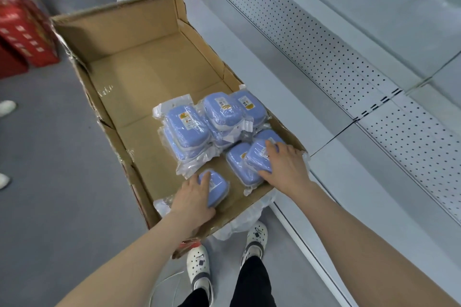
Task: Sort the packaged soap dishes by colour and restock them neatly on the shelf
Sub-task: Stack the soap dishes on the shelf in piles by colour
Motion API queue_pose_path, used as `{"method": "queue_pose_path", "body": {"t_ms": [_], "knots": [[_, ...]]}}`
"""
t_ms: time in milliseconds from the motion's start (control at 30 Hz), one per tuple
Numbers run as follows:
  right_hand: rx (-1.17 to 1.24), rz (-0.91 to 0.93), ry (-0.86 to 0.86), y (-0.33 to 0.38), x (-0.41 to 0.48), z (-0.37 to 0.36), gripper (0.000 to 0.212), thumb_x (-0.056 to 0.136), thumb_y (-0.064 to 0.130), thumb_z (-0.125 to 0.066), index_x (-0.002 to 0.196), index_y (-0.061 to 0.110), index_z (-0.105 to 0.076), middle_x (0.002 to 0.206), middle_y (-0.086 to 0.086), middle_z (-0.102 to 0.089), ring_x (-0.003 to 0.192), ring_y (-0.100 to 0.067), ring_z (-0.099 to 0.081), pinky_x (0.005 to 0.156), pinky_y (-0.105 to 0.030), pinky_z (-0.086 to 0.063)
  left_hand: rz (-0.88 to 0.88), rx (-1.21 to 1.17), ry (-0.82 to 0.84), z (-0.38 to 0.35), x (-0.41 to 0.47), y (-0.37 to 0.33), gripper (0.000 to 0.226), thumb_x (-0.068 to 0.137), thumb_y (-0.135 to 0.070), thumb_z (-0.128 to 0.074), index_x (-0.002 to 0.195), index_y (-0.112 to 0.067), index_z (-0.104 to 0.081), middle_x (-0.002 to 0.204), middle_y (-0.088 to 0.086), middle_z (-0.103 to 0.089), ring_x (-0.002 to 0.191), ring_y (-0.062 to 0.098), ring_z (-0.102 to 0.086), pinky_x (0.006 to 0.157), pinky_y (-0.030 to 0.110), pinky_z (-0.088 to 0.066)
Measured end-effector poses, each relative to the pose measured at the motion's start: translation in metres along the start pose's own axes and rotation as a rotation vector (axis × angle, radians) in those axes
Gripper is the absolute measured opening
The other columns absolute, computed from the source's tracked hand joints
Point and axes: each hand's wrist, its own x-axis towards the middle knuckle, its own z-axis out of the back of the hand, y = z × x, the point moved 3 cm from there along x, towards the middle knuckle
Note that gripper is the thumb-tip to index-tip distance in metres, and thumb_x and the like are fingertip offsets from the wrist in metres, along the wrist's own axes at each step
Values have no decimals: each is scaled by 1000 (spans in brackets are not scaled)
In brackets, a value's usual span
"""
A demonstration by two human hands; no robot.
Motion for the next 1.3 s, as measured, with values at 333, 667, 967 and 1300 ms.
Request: {"method": "queue_pose_path", "body": {"t_ms": [333,667,967,1300], "knots": [[44,-71,-291,-39,-52,89,80,78,58,-63,142,15,-41,120,-12,-55,106,-34,-53,86,-42,-41,-290,-5,-176,91,2,-48,90,76,-47,-64,149,-22,-18,135,5,-45,118,27,-47,89,39,-48],[59,-328,-701,-139,-131,229,80,80,65,-61,141,17,-42,122,-9,-58,105,-31,-55,87,-41,-43,-647,-29,-438,245,15,-200,85,80,-44,-68,149,-16,-28,138,13,-44,118,32,-50,97,35,-39],[-4,-573,-796,-295,-199,264,76,75,55,-73,136,15,-50,121,-14,-61,103,-39,-58,87,-46,-46,-953,27,-568,312,65,-383,80,73,-43,-73,142,-17,-40,112,10,-59,99,31,-56,80,31,-39],[6,-773,-768,-452,-231,272,71,77,51,-73,139,28,-47,132,0,-56,113,-35,-52,93,-46,-38,-1106,191,-500,343,128,-590,80,74,-35,-69,145,-23,-33,121,7,-58,96,26,-54,79,33,-46]]}}
